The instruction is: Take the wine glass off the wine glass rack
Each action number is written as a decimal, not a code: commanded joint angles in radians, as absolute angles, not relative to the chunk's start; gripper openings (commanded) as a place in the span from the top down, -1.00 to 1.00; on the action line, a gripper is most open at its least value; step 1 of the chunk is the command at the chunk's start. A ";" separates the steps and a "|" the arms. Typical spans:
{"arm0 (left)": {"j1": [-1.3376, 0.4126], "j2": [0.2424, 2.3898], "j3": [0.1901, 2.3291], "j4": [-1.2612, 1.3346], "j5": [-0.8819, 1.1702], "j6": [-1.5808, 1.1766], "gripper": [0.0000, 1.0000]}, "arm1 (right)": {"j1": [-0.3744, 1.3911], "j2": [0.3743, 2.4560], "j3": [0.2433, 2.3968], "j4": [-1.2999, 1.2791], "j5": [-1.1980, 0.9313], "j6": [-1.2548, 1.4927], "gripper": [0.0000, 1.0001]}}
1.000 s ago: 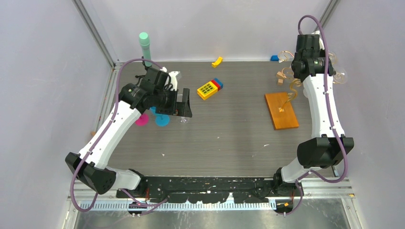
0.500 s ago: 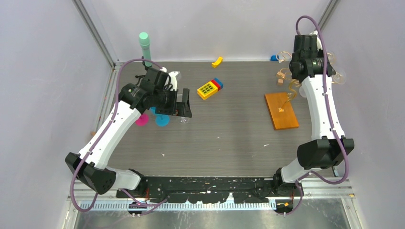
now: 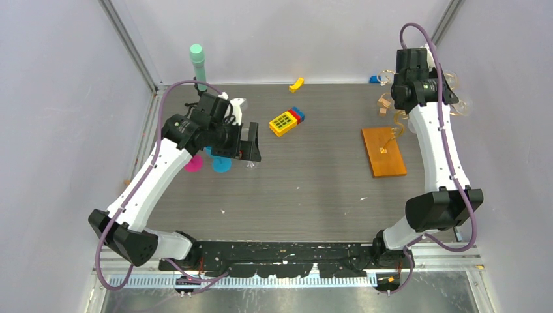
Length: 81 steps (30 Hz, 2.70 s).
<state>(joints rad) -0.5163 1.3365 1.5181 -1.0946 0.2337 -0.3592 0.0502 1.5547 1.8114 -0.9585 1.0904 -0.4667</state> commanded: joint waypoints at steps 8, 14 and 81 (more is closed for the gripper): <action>-0.518 1.303 1.514 -1.095 0.223 -0.339 -0.96 | 0.075 1.472 1.851 -0.996 1.183 -0.438 0.99; -0.518 1.300 1.514 -1.095 0.227 -0.339 -0.96 | 0.078 1.448 1.823 -1.001 1.184 -0.428 0.99; -0.518 1.305 1.516 -1.103 0.230 -0.359 -0.96 | -0.011 1.604 1.941 -0.884 1.087 -0.477 0.99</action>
<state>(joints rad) -0.5163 1.3090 1.5085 -1.1057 0.2276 -0.3595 0.0265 1.6409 1.9121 -0.9352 1.0779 -0.5144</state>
